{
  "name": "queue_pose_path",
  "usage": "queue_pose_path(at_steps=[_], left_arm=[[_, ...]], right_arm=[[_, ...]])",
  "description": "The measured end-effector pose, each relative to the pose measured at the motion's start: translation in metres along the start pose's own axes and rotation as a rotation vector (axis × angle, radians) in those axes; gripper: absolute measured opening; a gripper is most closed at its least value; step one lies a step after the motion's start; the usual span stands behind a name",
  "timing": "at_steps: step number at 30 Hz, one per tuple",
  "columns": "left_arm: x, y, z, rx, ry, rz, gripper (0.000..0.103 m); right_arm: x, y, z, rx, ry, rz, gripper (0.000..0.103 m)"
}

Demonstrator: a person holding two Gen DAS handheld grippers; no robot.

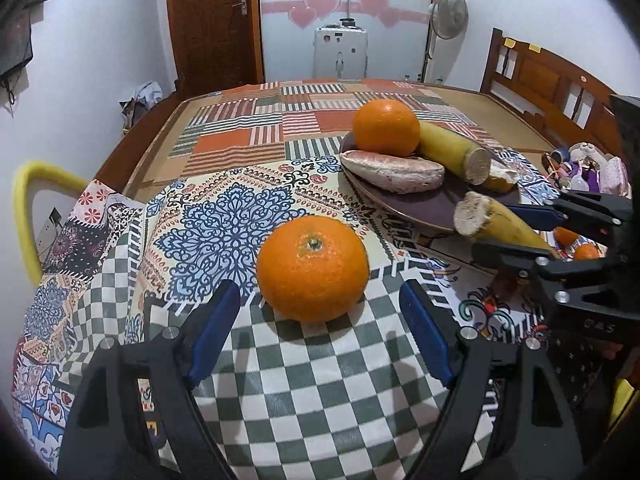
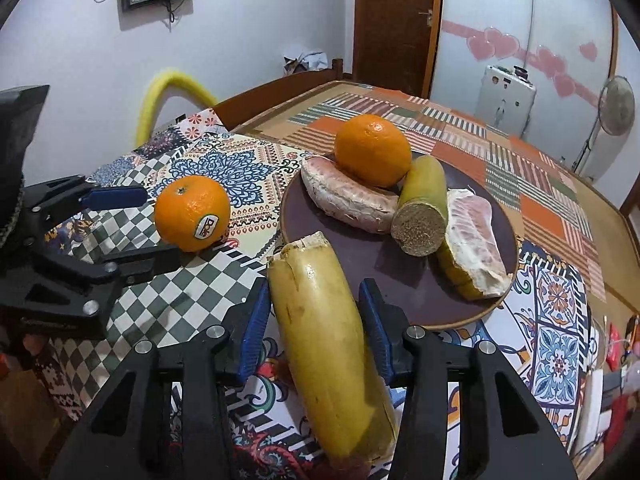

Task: Organize fruits
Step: 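Grasp the orange on the checkered cloth with the left tool while the right tool grasps a yellow gourd, then carry the orange toward the plate with the left tool while the right tool carries the gourd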

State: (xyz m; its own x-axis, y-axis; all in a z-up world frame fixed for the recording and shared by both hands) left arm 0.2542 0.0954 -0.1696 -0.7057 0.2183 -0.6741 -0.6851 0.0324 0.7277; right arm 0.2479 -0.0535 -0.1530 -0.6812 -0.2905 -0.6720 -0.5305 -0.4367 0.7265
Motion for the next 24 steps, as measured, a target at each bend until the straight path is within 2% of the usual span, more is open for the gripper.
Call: queue_pose_path(at_steps=[6,11,16,17,20,24], left_arm=[[-0.007,-0.012,0.001,-0.011,0.008,0.025,0.083],[-0.011,-0.019,0.004,0.006,0.012,0.038,0.083],[-0.012,-0.022,0.005,-0.011,0.016,0.034,0.082],[-0.012,-0.021,0.004,-0.017,0.008,0.028,0.081],[-0.014,-0.018,0.0,-0.044,-0.022,0.01,0.066],[-0.014,-0.019,-0.004,-0.065,-0.047,0.011,0.066]], right_arm=[[-0.004,0.02,-0.011,-0.022,-0.04,-0.041,0.038],[-0.008,0.041,-0.021,-0.012,-0.065,-0.087,0.035],[-0.008,0.056,-0.032,0.001,-0.089,-0.117,0.035],[-0.008,0.057,-0.033,0.009,-0.089,-0.121,0.035],[-0.007,0.06,-0.041,0.019,-0.107,-0.124,0.035],[-0.007,0.067,-0.054,0.033,-0.135,-0.132,0.035]])
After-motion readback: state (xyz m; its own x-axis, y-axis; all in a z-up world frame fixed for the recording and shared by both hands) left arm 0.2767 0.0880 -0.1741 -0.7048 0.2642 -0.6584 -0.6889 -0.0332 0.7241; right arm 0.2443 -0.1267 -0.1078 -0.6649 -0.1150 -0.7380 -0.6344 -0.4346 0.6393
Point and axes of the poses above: each gripper's, at about its wrist camera, not at the fingertips, and y roughly against the way its jaws point, z to its left, x to its underside, the point moved 1 cm from there along -y, roughly the way its jaws point, and after that the axes turned 11 degrees about -y, right-handed, at the moved point
